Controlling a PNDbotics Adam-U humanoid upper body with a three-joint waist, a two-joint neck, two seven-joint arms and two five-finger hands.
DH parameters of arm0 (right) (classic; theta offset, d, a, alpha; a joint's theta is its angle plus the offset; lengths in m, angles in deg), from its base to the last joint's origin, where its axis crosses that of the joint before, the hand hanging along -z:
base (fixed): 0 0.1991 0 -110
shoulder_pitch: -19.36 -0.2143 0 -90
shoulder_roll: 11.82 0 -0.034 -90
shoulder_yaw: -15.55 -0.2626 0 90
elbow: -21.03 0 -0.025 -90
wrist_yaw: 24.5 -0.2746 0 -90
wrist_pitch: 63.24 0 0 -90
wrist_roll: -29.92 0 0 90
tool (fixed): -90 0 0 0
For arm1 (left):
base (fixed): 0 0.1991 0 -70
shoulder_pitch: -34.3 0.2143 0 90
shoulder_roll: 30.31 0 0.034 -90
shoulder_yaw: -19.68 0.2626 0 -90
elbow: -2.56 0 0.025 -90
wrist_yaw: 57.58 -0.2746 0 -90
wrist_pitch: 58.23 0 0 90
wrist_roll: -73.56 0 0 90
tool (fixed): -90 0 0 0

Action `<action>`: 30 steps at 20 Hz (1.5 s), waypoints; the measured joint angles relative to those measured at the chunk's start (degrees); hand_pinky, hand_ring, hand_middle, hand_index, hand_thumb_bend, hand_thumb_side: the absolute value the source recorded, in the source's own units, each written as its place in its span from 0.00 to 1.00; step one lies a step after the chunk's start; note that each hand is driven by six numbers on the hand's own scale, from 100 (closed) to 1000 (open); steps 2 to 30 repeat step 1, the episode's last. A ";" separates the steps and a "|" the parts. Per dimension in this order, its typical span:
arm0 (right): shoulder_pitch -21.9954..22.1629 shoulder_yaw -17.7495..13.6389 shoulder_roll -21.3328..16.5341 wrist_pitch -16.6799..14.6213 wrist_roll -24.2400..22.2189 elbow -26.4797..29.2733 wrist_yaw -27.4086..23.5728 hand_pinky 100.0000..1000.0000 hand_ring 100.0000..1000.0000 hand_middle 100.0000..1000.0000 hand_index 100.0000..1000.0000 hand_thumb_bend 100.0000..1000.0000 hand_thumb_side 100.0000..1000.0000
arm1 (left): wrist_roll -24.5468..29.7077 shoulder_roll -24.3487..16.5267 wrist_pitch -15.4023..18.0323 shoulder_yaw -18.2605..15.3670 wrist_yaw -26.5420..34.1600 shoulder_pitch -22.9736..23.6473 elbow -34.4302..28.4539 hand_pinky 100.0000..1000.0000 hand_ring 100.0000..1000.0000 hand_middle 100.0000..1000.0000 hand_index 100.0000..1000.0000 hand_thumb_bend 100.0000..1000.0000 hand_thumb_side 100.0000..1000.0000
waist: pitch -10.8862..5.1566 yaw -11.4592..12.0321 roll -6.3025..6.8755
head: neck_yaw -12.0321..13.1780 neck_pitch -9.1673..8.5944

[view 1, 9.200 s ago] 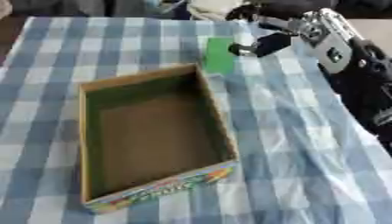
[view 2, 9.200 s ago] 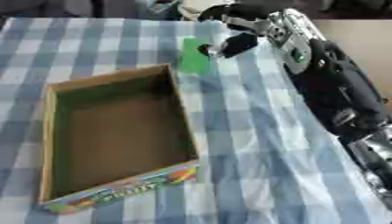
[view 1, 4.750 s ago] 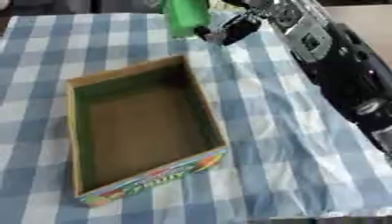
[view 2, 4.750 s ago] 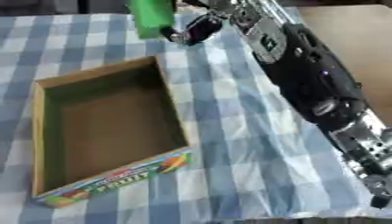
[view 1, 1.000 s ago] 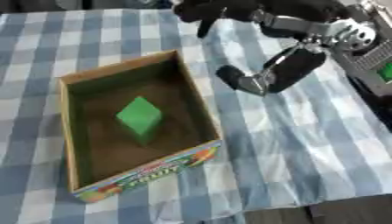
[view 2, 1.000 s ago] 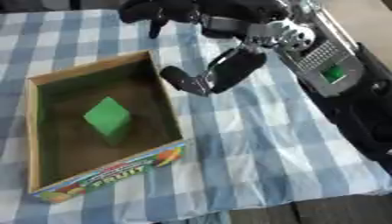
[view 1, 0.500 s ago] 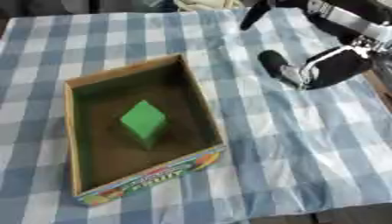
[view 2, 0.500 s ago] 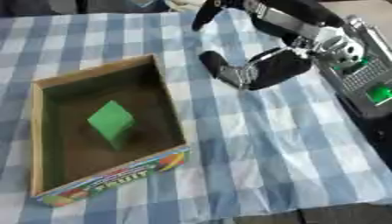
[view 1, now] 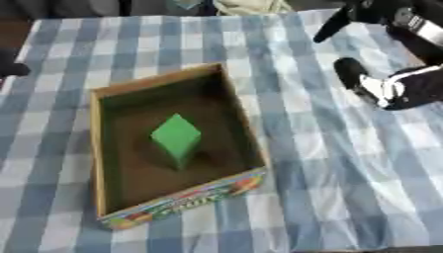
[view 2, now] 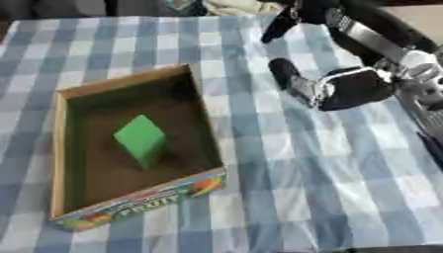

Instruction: Pick up objects on the table and place them in the box.

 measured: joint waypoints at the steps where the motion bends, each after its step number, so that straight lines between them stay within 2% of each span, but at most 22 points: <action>1: 0.24 -0.01 0.17 0.04 0.07 -0.24 0.01 0.67 0.66 0.94 1.00 0.00 0.52 | 0.08 0.01 -0.07 0.10 -0.08 0.00 0.05 0.81 0.63 0.64 0.78 0.00 0.63 | 0.02 -0.10 -0.01 | 0.23 0.00; 30: 0.24 -0.01 0.17 0.04 0.07 -0.24 0.01 0.67 0.66 0.94 1.00 0.00 0.52 | 0.08 0.01 -0.07 0.10 -0.08 0.00 0.05 0.81 0.63 0.64 0.78 0.00 0.63 | 0.02 -0.10 -0.01 | 0.23 0.00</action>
